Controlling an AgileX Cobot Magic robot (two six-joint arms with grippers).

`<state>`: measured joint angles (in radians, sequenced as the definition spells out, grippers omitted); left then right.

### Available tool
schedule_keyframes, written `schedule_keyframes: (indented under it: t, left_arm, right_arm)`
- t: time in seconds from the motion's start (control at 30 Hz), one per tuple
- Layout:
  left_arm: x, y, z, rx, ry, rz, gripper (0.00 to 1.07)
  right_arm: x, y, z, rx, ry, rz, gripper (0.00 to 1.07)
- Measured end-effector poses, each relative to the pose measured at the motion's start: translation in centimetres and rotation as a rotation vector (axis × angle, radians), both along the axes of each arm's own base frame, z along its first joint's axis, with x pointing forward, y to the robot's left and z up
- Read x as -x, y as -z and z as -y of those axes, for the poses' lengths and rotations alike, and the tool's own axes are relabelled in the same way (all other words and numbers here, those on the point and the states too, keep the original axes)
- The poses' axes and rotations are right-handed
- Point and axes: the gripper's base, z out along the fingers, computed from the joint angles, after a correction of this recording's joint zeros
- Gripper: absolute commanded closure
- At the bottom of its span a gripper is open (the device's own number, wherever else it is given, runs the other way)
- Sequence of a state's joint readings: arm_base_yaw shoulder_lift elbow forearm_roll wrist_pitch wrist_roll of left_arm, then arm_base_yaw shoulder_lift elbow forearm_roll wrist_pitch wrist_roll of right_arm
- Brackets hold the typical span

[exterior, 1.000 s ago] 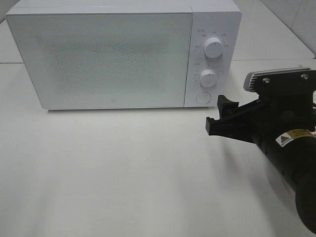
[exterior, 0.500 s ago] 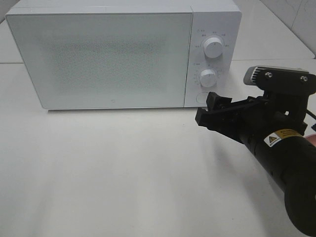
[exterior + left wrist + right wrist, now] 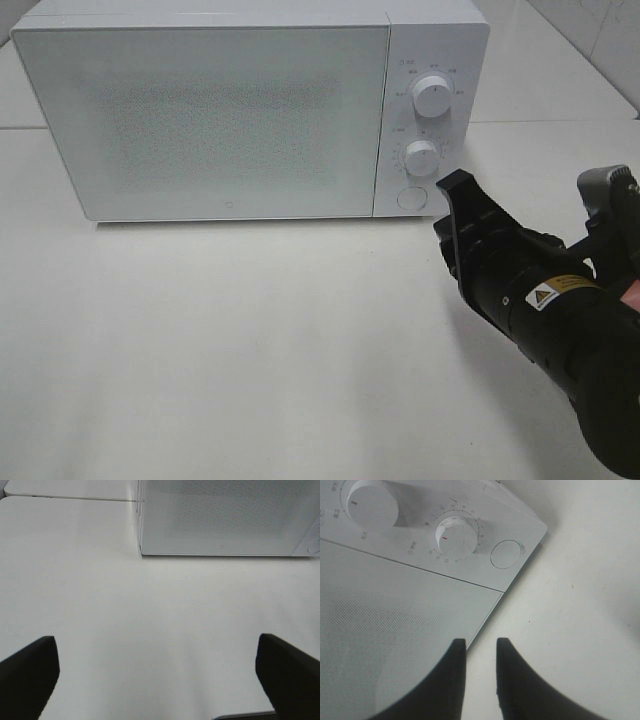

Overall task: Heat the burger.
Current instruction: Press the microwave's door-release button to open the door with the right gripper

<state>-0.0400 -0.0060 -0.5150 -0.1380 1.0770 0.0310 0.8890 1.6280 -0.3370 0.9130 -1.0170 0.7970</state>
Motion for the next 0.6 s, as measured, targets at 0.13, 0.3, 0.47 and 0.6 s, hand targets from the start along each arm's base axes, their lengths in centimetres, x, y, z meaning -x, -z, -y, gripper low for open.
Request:
schedule_keyframes:
  t: [0.13, 0.3, 0.47, 0.6]
  left_arm:
    - [0.0, 0.0, 0.0, 0.0, 0.0, 0.0, 0.07]
    - [0.0, 0.0, 0.0, 0.0, 0.0, 0.0, 0.07]
    - [0.0, 0.0, 0.0, 0.0, 0.0, 0.0, 0.07]
    - [0.0, 0.0, 0.0, 0.0, 0.0, 0.0, 0.07]
  right_arm:
    - [0.0, -0.01, 0.0, -0.095, 0.041, -0.012, 1.07]
    - [-0.02, -0.01, 0.09, -0.149, 0.075, -0.019, 1.07]
    - [-0.01, 0.08, 0.37, -0.175, 0.121, -0.029, 1.07]
    - [-0.01, 0.16, 0.63, -0.192, 0.164, -0.038, 1.07]
